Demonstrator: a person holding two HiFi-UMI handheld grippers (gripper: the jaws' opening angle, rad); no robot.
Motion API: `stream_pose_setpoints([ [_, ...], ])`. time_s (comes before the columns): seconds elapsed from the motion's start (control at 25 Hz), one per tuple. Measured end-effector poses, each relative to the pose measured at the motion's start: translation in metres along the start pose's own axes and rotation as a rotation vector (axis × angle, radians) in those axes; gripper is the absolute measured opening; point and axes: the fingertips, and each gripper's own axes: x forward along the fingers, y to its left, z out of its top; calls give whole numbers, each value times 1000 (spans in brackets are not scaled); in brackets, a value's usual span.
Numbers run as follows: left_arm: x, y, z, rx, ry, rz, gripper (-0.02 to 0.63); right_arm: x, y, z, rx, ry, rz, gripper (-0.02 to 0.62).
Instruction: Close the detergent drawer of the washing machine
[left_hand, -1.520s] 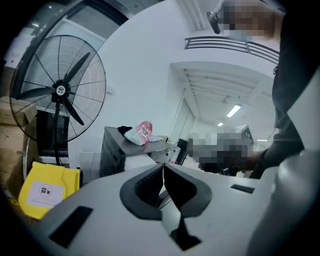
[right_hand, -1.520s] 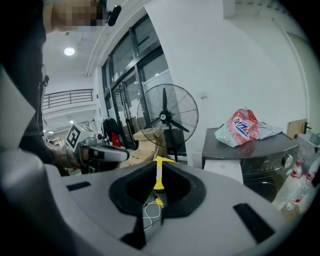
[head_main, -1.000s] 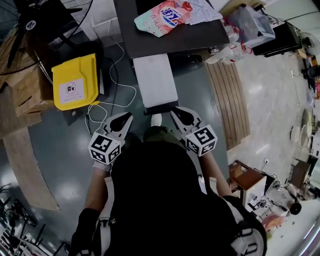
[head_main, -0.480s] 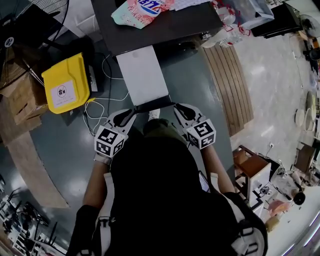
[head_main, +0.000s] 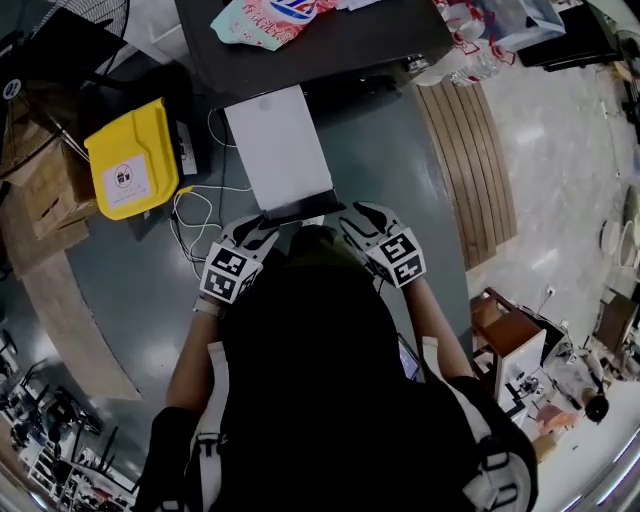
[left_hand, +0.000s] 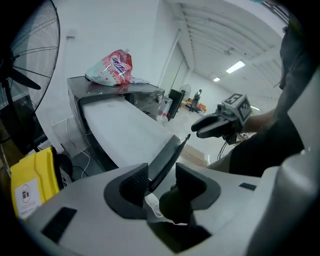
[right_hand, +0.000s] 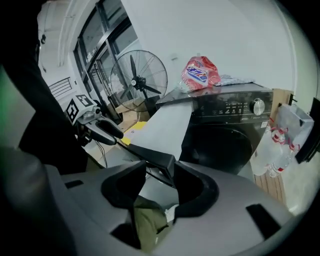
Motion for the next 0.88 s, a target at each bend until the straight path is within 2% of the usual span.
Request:
stream_pose_setpoints([
  [0.24, 18, 4, -8, -16, 59, 25, 172, 17, -7, -8, -51, 54, 64, 187],
  [0.56, 30, 2, -12, -67, 86, 6, 189, 32, -9, -15, -119, 106, 144, 185],
  [0.88, 35, 3, -13, -98, 79, -2, 192, 40, -5, -19, -149, 106, 200, 133],
])
